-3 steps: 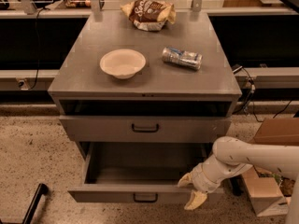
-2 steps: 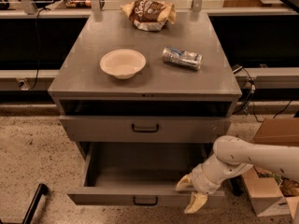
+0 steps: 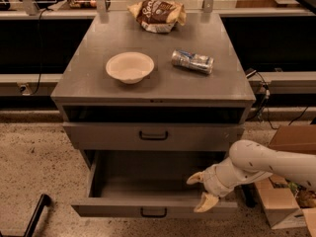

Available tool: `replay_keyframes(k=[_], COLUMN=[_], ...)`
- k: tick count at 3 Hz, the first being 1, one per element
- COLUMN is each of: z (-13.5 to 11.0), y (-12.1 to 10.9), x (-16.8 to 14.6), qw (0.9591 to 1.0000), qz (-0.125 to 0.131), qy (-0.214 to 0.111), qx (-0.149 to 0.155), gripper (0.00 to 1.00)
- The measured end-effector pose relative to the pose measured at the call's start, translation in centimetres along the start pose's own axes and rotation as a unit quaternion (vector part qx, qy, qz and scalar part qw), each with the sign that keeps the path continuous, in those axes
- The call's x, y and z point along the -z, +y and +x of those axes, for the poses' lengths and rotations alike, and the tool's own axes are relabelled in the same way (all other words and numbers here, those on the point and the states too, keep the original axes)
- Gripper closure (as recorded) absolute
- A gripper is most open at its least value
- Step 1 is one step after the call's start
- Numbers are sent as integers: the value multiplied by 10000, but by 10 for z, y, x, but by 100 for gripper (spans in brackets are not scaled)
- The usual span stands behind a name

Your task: Open middle drawer

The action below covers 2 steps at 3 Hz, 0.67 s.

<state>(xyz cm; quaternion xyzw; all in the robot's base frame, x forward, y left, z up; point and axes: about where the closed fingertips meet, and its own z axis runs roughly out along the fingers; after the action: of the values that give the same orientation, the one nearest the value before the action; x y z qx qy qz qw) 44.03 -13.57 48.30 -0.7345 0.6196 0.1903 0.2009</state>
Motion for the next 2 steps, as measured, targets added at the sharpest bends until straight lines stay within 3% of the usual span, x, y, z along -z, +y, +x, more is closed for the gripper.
replay_keyframes(k=[1,2], z=[7,15], y=[-36,-70], x=[-1,-1], qw=[9973,9913], qz=[584,1057], qy=[420,657], qx=[-175,-417], gripper=[51,71])
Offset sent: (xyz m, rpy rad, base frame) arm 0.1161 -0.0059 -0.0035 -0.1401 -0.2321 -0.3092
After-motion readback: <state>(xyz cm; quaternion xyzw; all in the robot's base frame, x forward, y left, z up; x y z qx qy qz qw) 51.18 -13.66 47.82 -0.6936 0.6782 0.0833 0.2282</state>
